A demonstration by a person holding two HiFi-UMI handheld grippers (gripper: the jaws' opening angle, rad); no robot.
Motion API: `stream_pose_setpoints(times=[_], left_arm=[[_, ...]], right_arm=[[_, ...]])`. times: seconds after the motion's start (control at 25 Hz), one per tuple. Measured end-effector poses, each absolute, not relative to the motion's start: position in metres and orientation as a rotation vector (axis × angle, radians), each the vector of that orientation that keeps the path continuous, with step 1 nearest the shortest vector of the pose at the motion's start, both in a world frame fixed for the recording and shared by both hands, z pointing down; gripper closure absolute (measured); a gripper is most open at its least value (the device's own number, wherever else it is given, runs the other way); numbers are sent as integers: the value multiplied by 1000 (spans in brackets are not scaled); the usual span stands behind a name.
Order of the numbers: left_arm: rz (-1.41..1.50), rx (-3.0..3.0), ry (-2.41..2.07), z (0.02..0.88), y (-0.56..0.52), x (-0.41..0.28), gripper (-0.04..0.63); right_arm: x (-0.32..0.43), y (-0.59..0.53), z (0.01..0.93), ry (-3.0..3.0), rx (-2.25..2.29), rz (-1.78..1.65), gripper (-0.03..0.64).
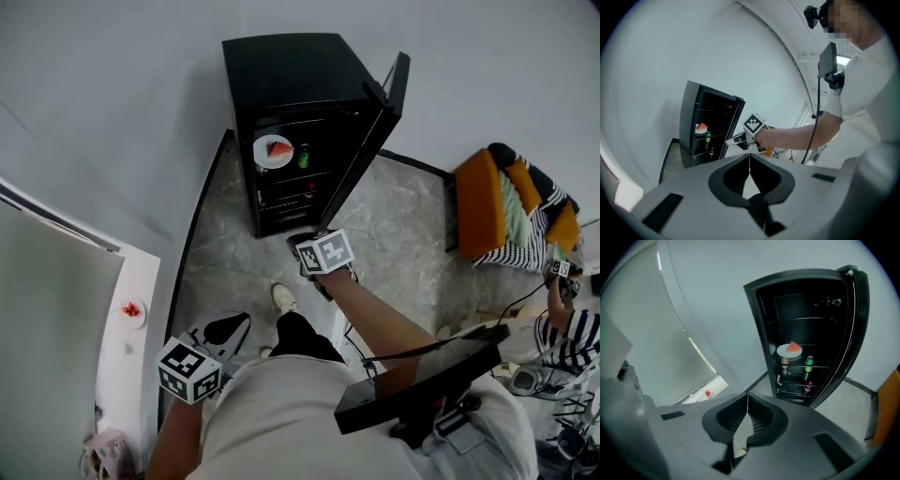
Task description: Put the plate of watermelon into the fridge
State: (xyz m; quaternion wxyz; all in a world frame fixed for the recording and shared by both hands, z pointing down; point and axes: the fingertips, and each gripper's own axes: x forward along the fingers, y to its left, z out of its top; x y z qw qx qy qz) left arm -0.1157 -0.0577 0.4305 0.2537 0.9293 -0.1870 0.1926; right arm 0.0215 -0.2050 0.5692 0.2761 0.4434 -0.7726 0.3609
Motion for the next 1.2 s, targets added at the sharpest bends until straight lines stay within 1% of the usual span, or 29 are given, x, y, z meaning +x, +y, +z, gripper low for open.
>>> stream_pose_setpoints(times=[0.4, 0.56, 0.8, 1.2], left_arm=[[516, 2511, -504, 433, -29, -105, 583], [507, 2517, -501, 434, -17, -105, 583], [480, 2537, -494, 430, 12, -117, 583], [458, 2589, -476, 429, 75, -151, 583]], right_arm=[[-6, -129, 535, -2184, 1036, 886, 601], [-13, -103, 517, -2216, 997, 768, 601], [-36, -51, 497, -2240, 951, 652, 601], [-82, 31, 481, -2261, 927, 588, 601]])
